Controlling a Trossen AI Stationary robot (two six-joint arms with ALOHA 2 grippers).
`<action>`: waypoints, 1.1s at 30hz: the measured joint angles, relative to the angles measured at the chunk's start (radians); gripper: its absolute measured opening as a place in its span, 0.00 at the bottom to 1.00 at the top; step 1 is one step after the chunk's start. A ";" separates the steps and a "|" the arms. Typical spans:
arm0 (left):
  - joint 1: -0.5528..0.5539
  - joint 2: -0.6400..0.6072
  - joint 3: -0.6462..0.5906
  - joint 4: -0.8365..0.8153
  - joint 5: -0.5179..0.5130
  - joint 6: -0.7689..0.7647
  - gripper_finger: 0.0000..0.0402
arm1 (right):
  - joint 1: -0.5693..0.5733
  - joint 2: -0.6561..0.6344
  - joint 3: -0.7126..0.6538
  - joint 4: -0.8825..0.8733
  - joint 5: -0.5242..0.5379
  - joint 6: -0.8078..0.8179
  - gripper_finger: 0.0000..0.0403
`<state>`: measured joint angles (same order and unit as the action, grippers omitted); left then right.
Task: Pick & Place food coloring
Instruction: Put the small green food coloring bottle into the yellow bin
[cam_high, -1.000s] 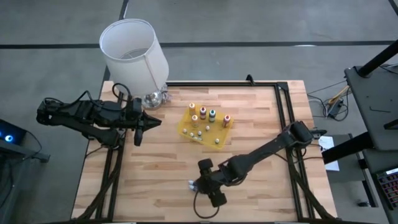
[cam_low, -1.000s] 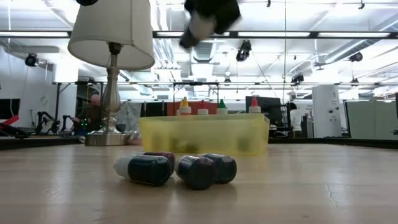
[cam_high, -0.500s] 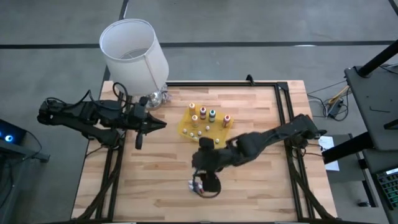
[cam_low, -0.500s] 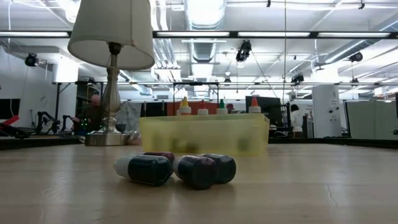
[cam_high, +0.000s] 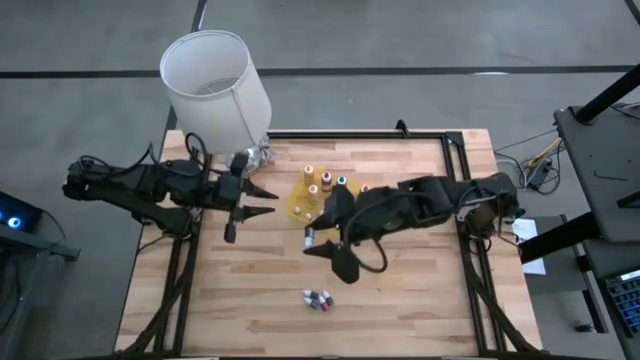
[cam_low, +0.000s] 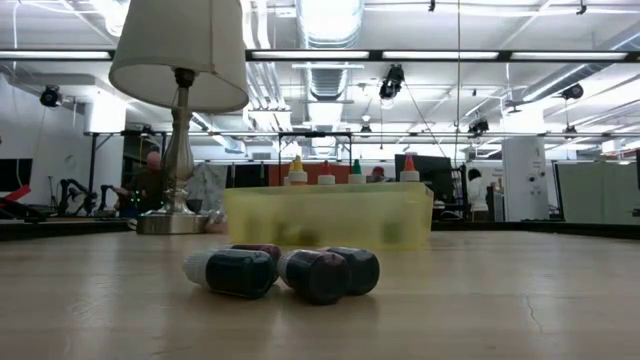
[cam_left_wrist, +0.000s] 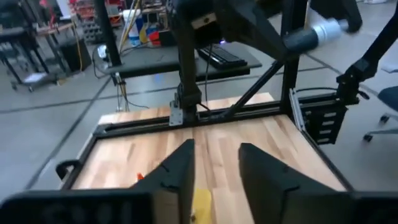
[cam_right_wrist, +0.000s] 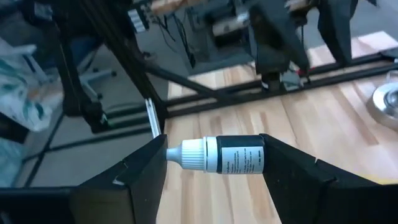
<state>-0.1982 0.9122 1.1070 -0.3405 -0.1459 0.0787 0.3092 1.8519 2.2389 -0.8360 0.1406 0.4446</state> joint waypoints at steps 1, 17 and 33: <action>0.000 0.007 0.013 -0.005 0.000 0.016 0.27 | -0.003 0.000 0.014 -0.003 0.000 0.001 0.57; -0.041 0.296 0.450 -0.324 -0.019 0.421 0.43 | -0.033 -0.002 0.081 -0.025 -0.047 0.155 0.57; -0.282 0.352 0.510 -0.239 -0.272 0.555 0.42 | -0.051 -0.006 0.081 -0.010 -0.044 0.186 0.57</action>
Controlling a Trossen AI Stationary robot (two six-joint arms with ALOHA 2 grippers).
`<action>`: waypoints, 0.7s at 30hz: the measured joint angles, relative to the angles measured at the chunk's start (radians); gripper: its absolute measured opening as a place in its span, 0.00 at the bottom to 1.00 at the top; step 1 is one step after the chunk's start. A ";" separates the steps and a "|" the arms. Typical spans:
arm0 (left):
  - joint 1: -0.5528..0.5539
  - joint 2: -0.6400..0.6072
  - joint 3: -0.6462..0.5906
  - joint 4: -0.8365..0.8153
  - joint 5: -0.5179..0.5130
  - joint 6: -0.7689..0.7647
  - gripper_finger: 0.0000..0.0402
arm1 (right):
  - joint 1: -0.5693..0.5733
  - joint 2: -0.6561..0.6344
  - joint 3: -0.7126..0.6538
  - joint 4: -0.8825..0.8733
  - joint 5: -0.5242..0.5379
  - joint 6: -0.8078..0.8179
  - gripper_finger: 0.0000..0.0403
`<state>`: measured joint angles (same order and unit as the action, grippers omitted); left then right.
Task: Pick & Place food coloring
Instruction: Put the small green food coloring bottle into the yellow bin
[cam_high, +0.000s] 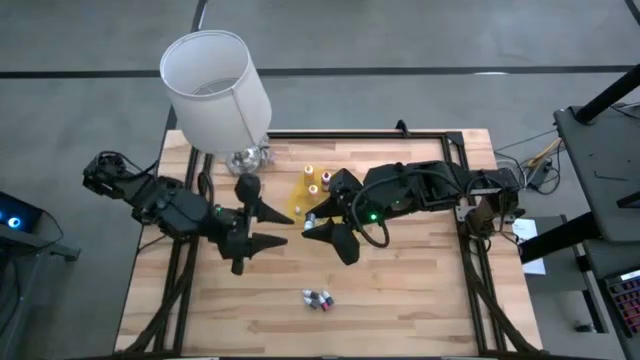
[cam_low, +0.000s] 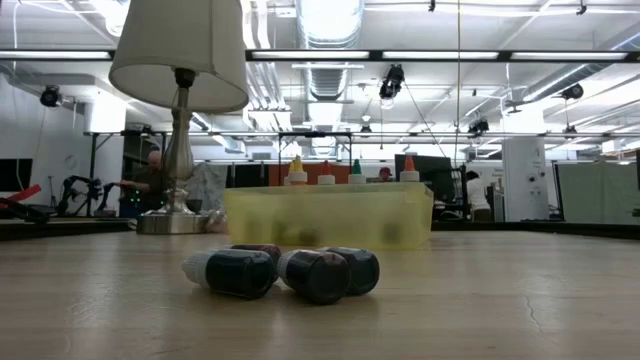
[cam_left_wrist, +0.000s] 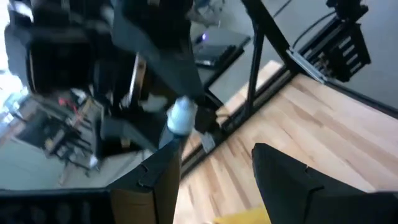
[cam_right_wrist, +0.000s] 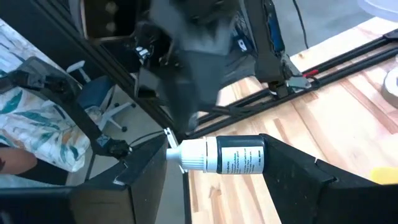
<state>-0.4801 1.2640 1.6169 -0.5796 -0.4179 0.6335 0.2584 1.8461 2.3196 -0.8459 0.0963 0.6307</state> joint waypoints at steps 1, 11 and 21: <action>-0.002 0.002 0.000 0.016 -0.001 0.021 0.42 | -0.001 0.000 0.000 0.009 -0.010 0.000 0.57; 0.001 0.029 0.000 0.144 -0.039 0.140 0.42 | -0.002 0.001 0.000 0.089 -0.052 0.005 0.57; 0.001 0.080 -0.001 0.223 -0.090 0.153 0.42 | -0.004 0.002 -0.001 0.102 -0.052 0.006 0.57</action>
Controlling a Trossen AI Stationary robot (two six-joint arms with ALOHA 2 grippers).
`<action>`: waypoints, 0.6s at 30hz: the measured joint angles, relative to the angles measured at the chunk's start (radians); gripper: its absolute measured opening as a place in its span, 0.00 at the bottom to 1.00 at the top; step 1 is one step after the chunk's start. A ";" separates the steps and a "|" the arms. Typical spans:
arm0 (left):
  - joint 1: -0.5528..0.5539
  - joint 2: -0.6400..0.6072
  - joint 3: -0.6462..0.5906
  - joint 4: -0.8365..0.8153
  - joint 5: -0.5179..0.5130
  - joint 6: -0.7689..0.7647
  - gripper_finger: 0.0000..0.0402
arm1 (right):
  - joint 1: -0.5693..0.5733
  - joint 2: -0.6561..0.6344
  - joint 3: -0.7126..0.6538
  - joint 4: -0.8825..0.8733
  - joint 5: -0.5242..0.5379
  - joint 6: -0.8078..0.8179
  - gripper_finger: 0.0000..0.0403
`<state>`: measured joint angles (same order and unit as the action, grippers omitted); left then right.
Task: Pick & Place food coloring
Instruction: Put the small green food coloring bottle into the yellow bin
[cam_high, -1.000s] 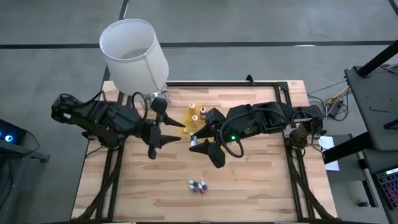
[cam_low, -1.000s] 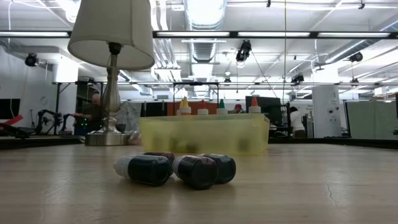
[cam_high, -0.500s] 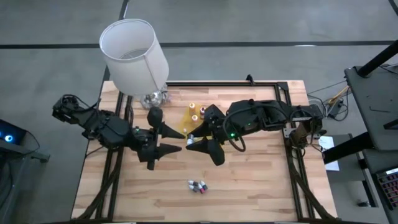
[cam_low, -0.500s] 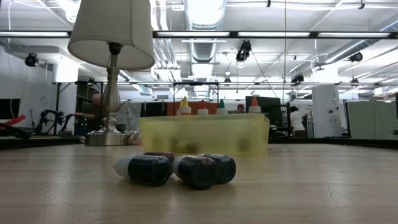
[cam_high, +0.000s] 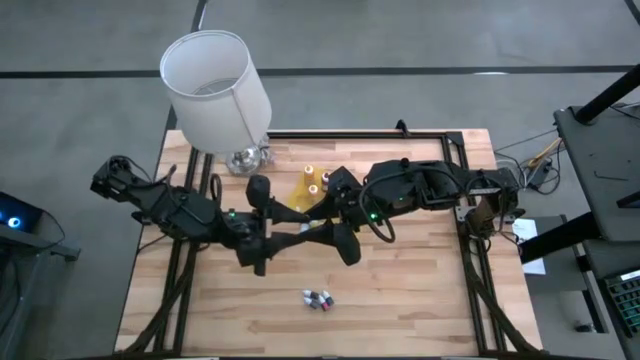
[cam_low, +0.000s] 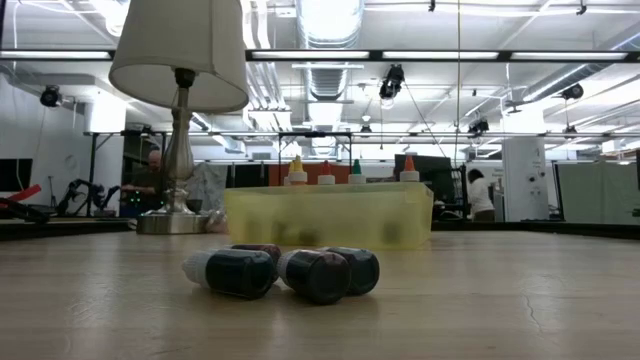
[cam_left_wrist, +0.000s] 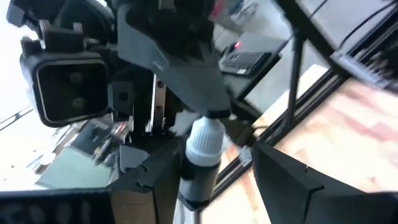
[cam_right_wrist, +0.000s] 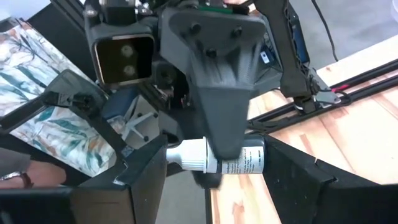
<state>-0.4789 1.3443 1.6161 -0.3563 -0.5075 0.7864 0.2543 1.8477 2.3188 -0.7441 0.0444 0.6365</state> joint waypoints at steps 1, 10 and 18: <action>0.000 0.007 0.000 0.005 -0.024 0.007 0.42 | 0.000 0.000 0.000 -0.001 0.000 0.000 0.57; 0.000 0.033 0.000 0.018 -0.097 0.003 0.42 | 0.000 0.001 0.000 -0.004 0.002 0.000 0.57; -0.005 0.025 0.000 0.059 -0.128 -0.004 0.38 | 0.001 0.001 0.000 0.000 0.000 -0.004 0.57</action>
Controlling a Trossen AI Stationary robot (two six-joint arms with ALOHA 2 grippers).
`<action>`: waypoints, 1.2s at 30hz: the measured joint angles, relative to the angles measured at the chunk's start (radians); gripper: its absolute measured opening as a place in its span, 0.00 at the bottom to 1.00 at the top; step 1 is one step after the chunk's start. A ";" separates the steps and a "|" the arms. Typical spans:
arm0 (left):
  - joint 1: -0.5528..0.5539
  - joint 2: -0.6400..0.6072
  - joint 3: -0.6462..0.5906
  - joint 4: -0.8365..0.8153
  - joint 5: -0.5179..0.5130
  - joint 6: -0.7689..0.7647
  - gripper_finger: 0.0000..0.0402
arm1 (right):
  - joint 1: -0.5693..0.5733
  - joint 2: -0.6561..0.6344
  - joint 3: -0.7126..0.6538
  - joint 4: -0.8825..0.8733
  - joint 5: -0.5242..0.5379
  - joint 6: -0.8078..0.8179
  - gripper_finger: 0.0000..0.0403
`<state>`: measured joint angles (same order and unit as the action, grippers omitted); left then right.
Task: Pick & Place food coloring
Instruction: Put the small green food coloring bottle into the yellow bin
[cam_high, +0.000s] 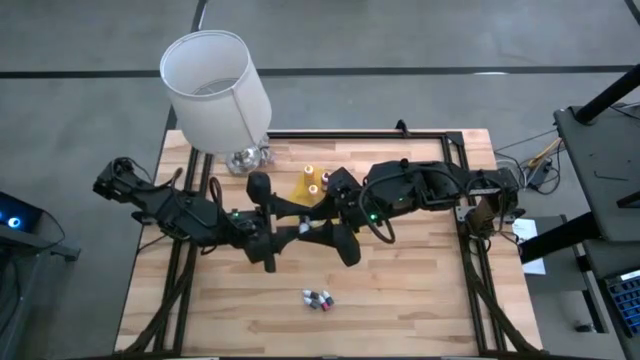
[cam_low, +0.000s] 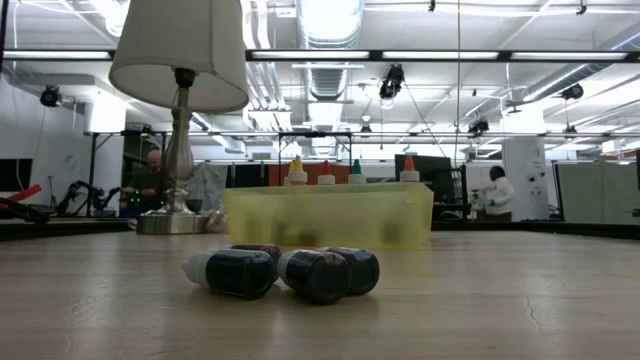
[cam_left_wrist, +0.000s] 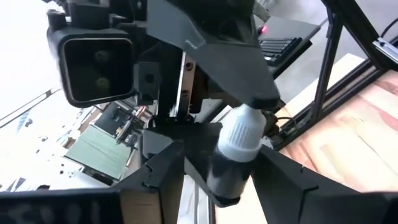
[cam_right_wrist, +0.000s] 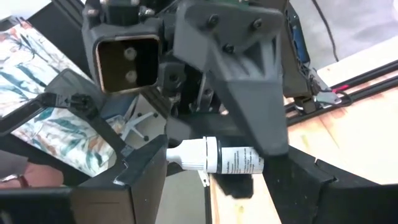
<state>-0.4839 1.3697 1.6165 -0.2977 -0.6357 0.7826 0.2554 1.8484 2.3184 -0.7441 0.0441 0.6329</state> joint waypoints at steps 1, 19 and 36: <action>-0.001 0.000 0.000 0.001 -0.002 0.000 0.37 | 0.000 0.000 0.000 0.000 0.000 -0.001 0.57; -0.017 -0.001 0.000 -0.001 0.002 -0.031 0.26 | -0.006 0.000 0.000 -0.007 0.000 -0.004 0.57; -0.016 -0.002 0.000 -0.005 -0.002 -0.050 0.14 | -0.012 0.000 0.000 -0.008 0.001 -0.003 0.59</action>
<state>-0.5003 1.3682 1.6165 -0.3030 -0.6379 0.7330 0.2436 1.8484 2.3184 -0.7517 0.0448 0.6296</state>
